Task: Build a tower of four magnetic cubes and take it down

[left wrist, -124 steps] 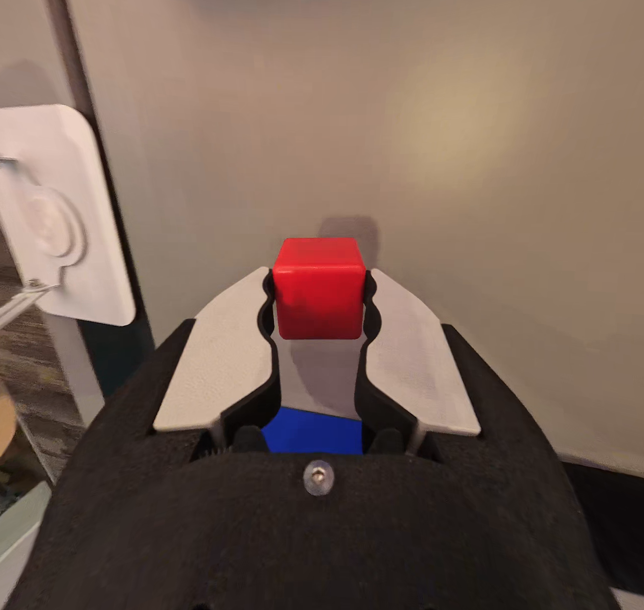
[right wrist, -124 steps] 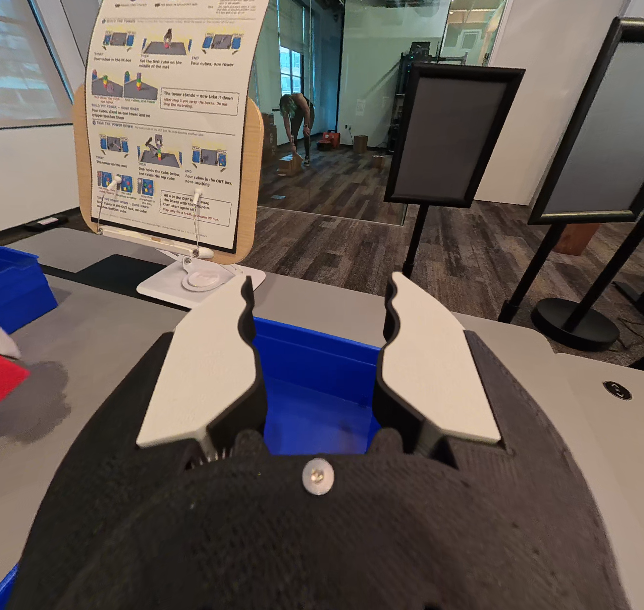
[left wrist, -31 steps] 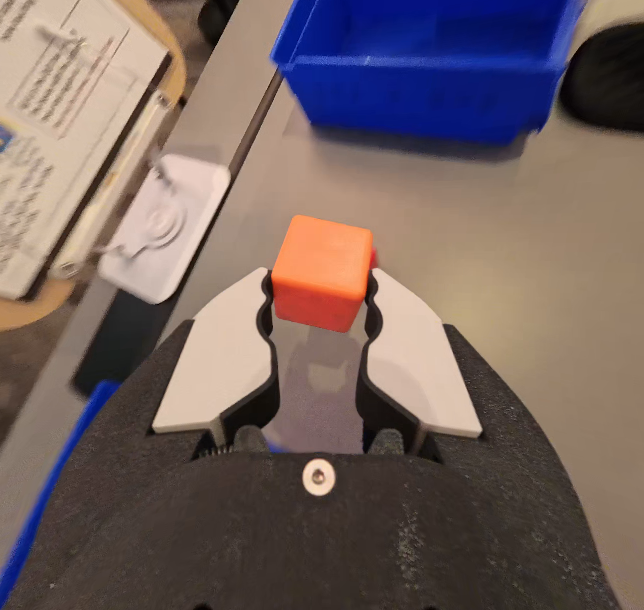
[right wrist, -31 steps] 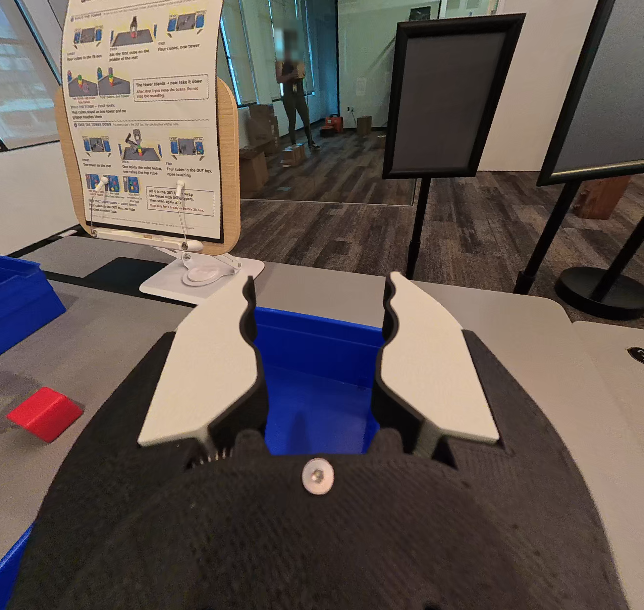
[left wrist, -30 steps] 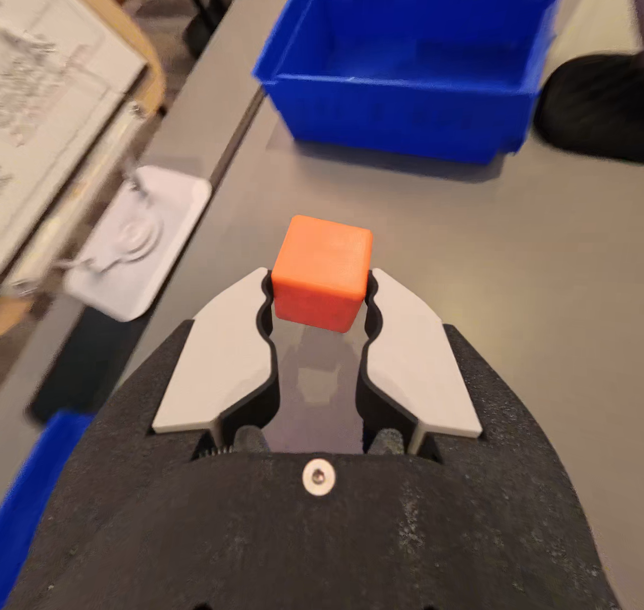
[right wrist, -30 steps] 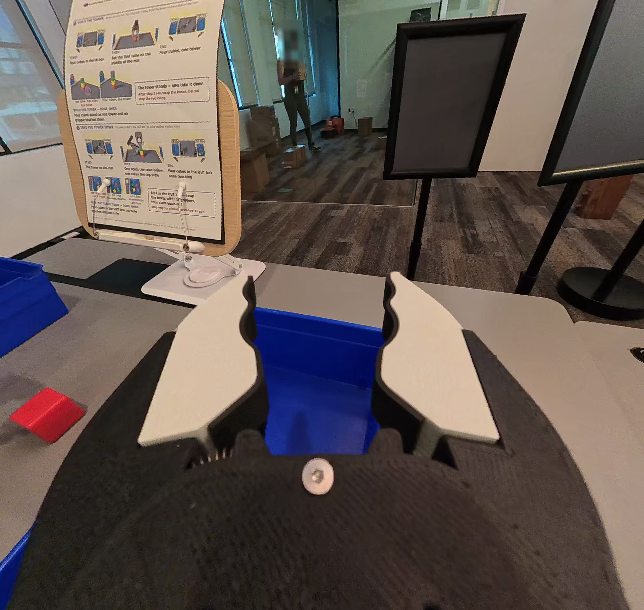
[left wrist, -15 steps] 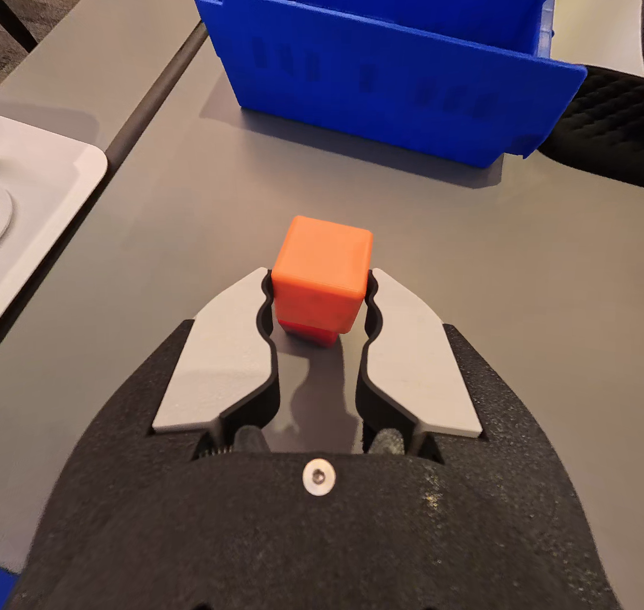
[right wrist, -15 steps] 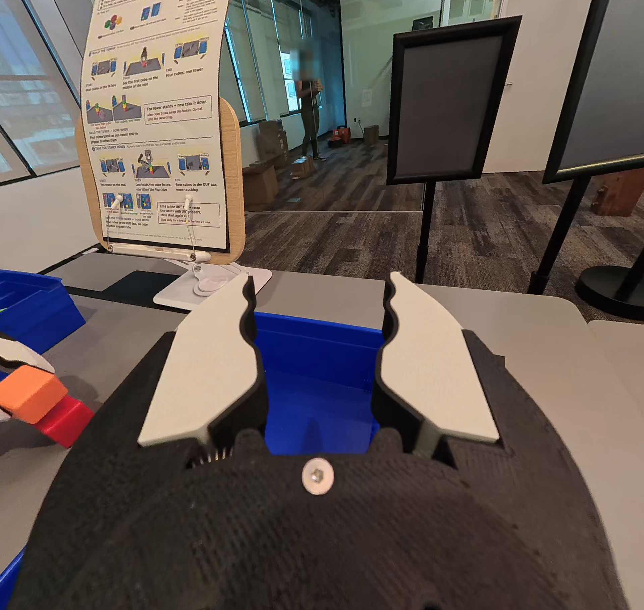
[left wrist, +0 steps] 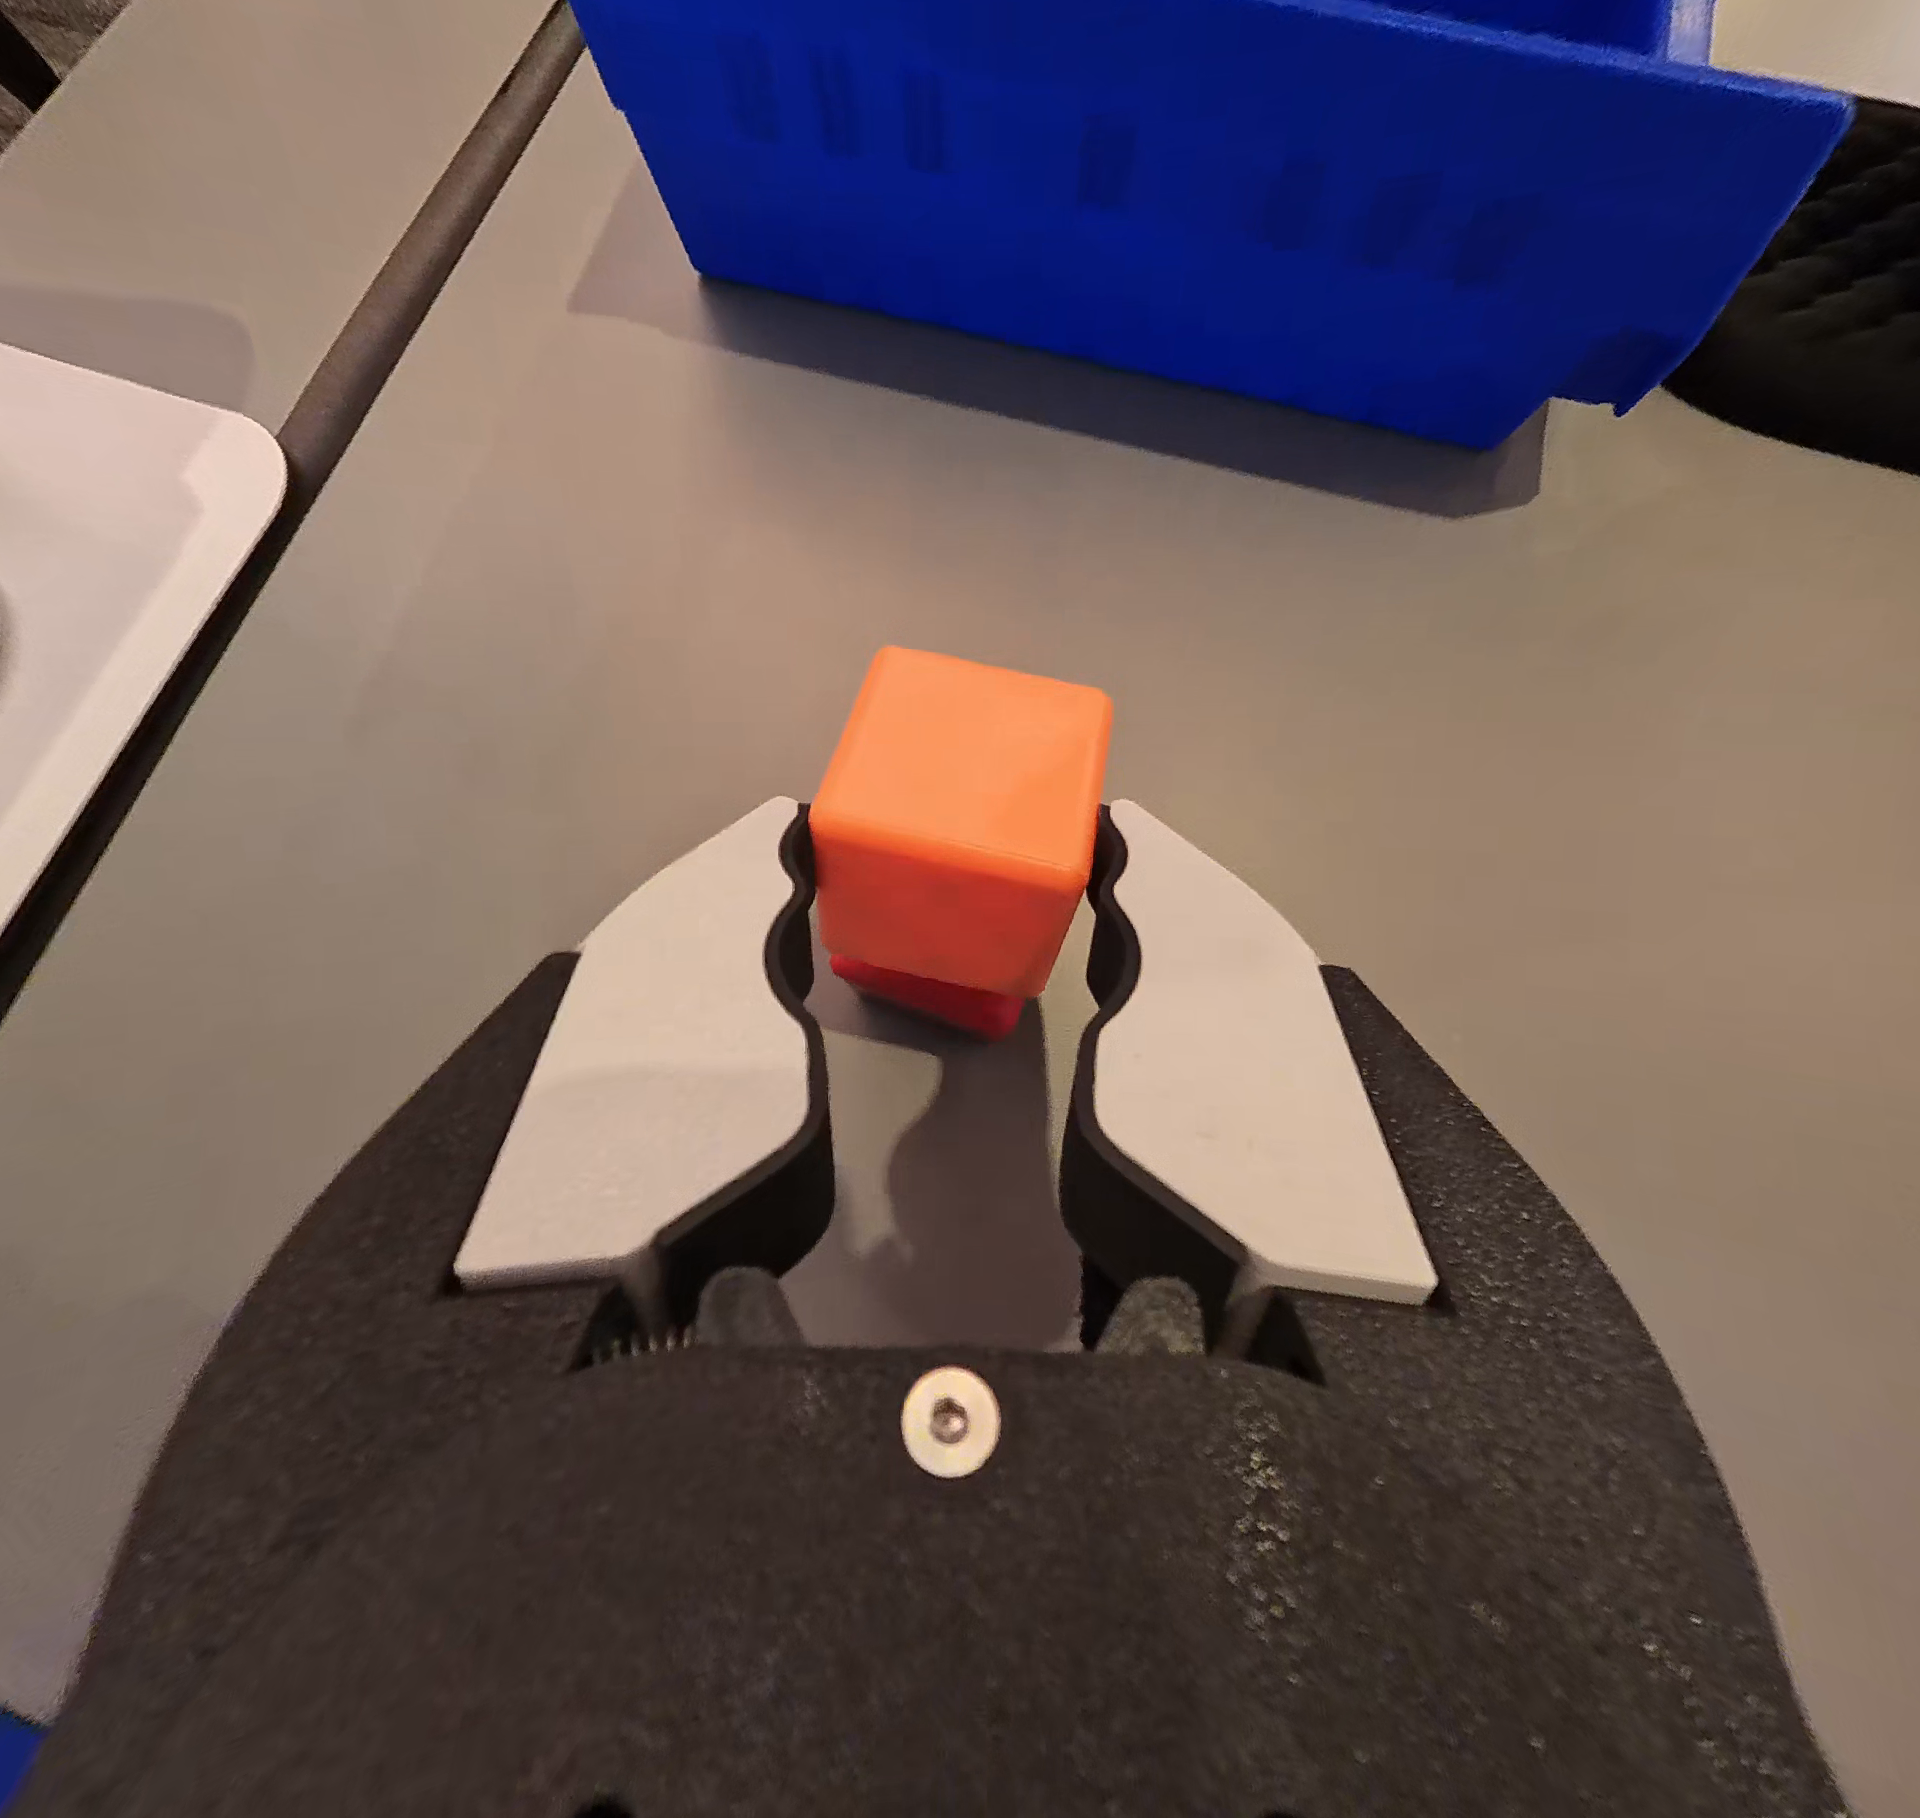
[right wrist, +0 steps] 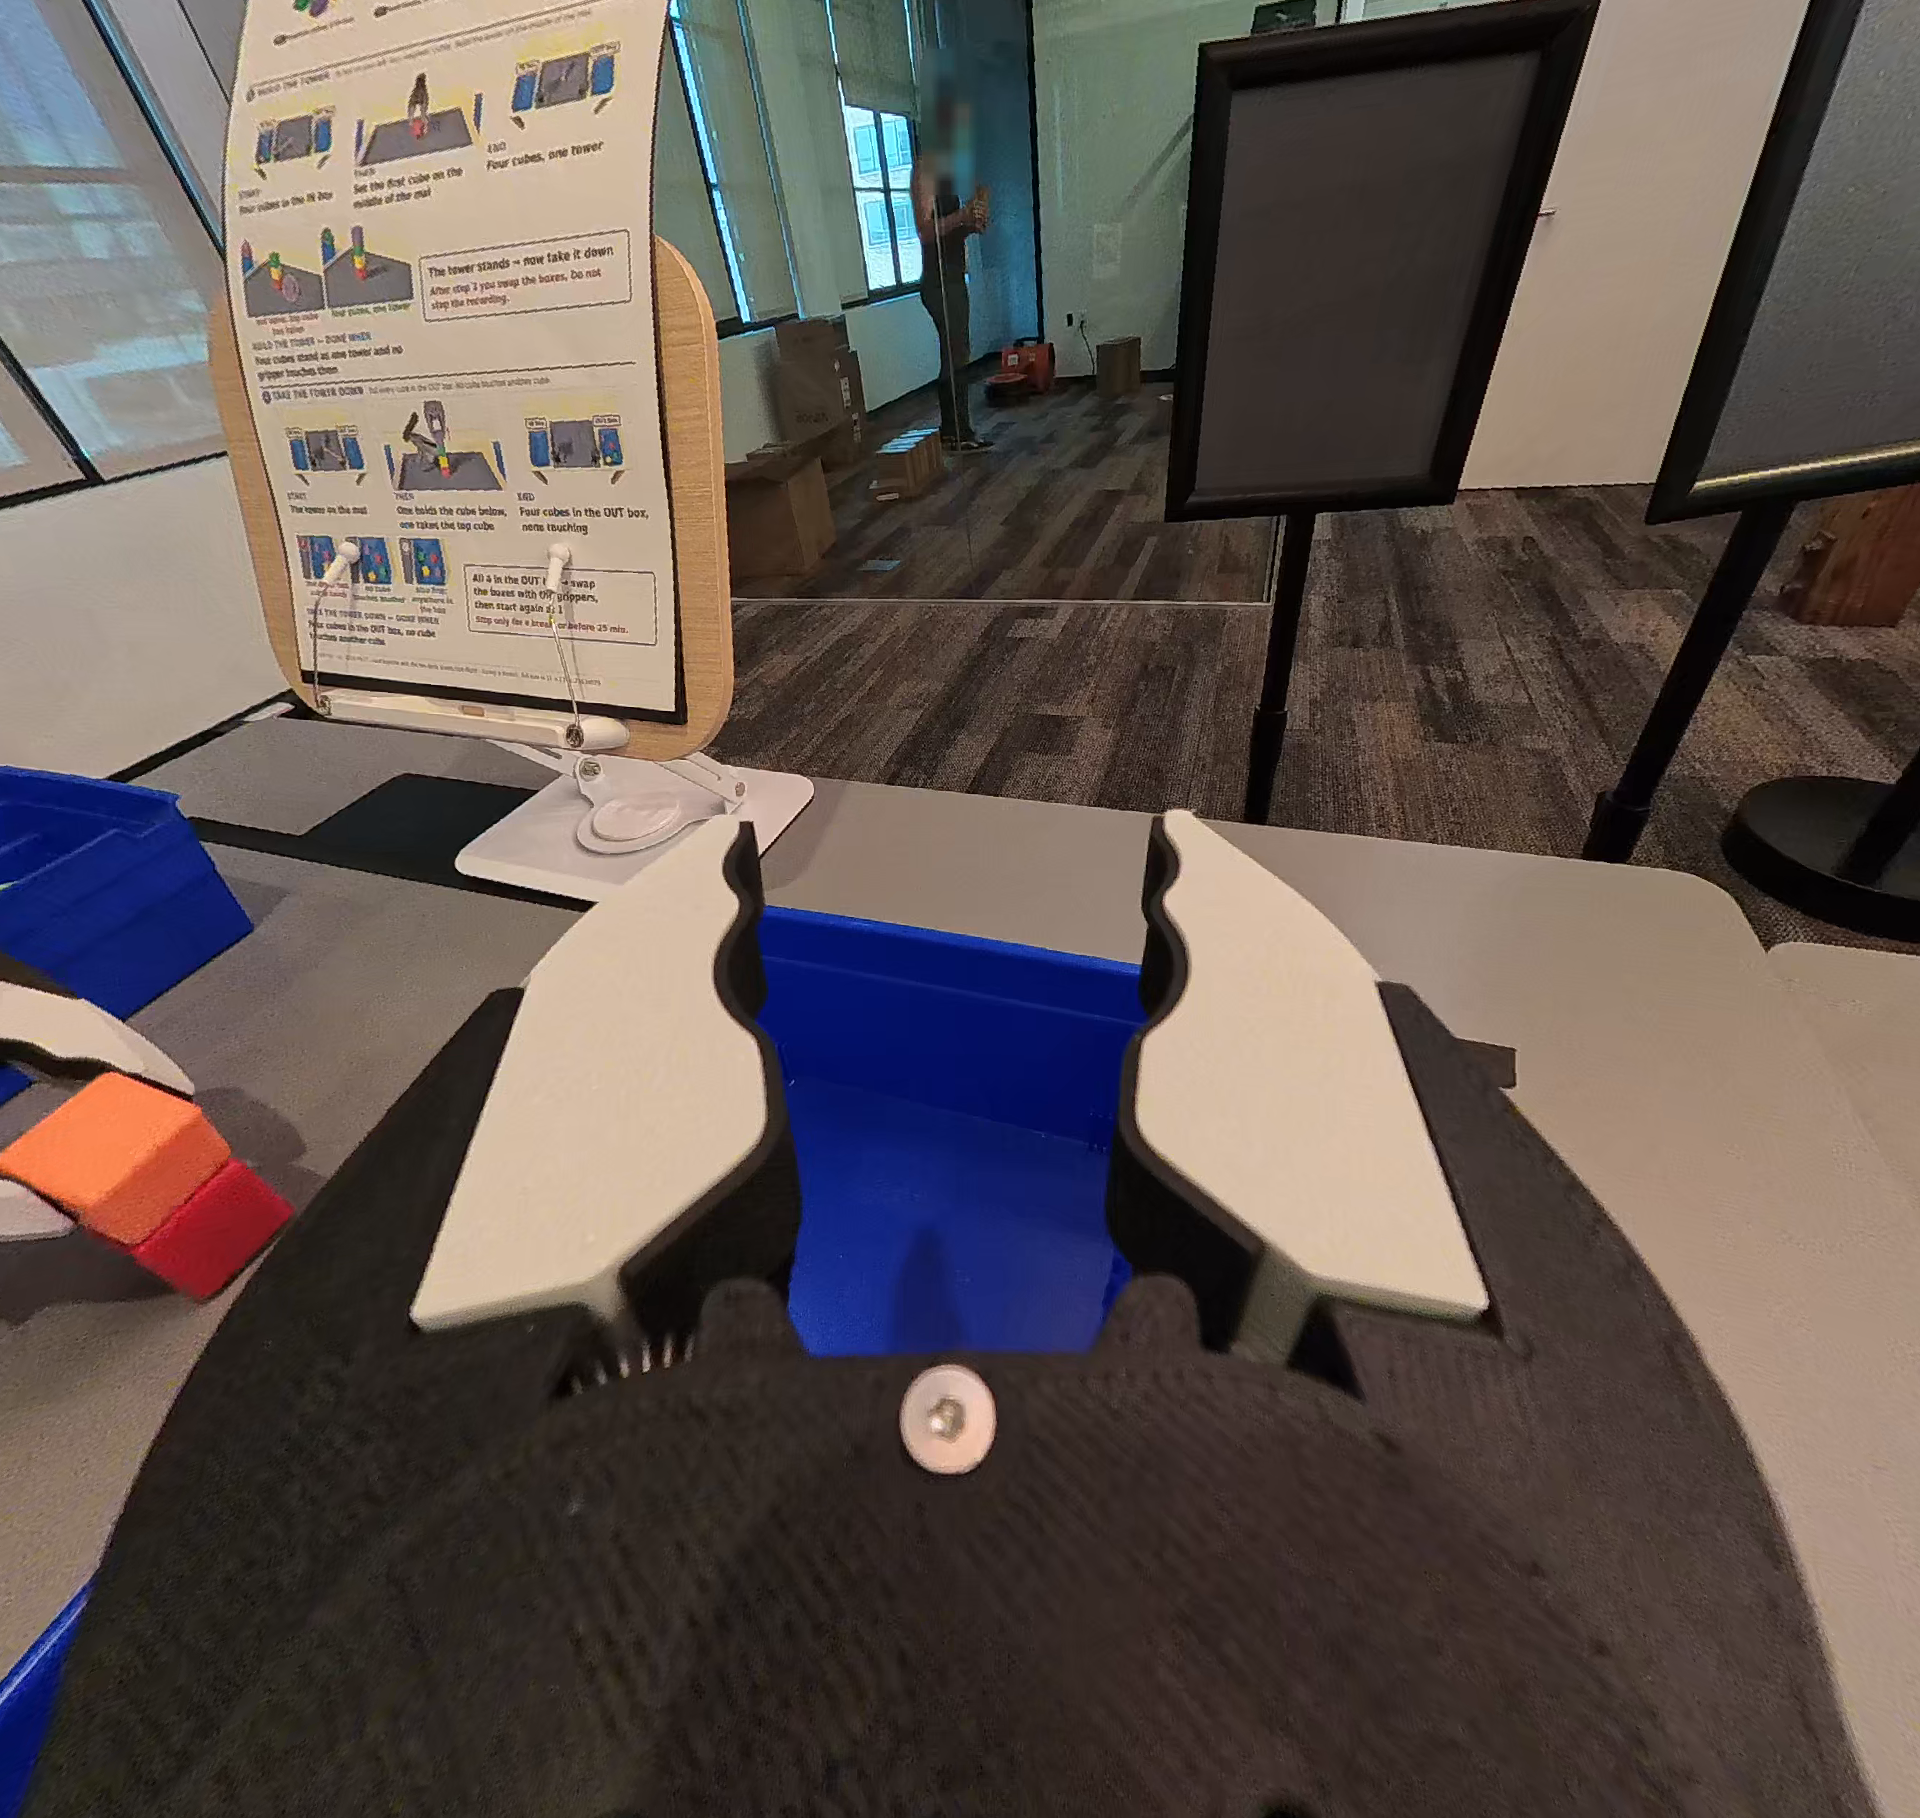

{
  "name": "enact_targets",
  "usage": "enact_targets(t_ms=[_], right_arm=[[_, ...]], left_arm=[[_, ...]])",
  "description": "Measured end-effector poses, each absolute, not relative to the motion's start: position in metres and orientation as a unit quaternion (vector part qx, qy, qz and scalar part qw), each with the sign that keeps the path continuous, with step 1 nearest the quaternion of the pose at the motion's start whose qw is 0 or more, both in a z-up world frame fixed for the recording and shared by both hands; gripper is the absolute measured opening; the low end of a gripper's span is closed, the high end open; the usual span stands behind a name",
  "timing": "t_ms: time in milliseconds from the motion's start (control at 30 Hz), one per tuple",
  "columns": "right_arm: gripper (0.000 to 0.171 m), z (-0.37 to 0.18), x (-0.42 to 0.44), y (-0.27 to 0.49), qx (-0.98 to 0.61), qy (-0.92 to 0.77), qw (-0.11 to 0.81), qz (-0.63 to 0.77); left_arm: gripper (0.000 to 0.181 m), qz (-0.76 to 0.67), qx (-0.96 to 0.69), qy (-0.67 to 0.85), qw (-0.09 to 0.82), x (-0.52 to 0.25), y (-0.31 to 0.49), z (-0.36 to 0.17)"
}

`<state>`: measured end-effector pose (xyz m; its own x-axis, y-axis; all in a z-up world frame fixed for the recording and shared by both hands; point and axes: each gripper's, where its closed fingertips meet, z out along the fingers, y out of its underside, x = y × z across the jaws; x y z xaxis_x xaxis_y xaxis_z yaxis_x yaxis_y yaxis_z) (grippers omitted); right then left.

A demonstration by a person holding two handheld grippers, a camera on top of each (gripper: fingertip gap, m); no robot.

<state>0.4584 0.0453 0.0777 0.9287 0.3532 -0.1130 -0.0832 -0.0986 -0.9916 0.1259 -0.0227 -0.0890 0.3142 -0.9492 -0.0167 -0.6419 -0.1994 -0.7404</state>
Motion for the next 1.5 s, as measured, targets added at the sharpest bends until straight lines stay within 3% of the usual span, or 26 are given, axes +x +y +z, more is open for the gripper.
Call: enact_targets(t_ms=[500,600,767,867,933,1067,1333,1500], right_arm=[[0.072,0.073,0.458,0.047,-0.729,-0.097,0.656,0.169],[0.072,0.071,0.457,0.047,-0.731,-0.099,0.654,0.167],[0.072,0.071,0.459,0.047,-0.732,-0.099,0.654,0.165],[0.072,0.072,0.46,0.047,-0.731,-0.096,0.655,0.166],[0.072,0.073,0.461,0.047,-0.73,-0.095,0.656,0.166],[0.072,0.074,0.461,0.046,-0.729,-0.096,0.657,0.165],[0.072,0.062,0.459,0.05,-0.745,-0.102,0.641,0.154],[0.072,0.054,0.455,0.053,-0.76,-0.113,0.626,0.135]], left_arm=[[0.05,-0.239,-0.765,0.528,0.281,0.119,-0.028,-0.102],[0.067,-0.233,-0.777,0.517,0.274,0.115,-0.03,-0.097],[0.064,-0.207,-0.749,0.482,0.404,0.092,-0.015,-0.02],[0.064,-0.2,-0.772,0.365,0.48,0.04,0.012,0.044],[0.064,-0.154,-0.822,0.265,0.48,-0.016,0.038,0.051],[0.056,-0.025,-0.89,0.187,0.415,-0.111,0.07,0.016],[0.059,0.095,-0.823,0.484,0.282,-0.137,0.068,-0.064],[0.057,0.095,-0.811,0.527,0.236,-0.148,0.076,-0.089]])
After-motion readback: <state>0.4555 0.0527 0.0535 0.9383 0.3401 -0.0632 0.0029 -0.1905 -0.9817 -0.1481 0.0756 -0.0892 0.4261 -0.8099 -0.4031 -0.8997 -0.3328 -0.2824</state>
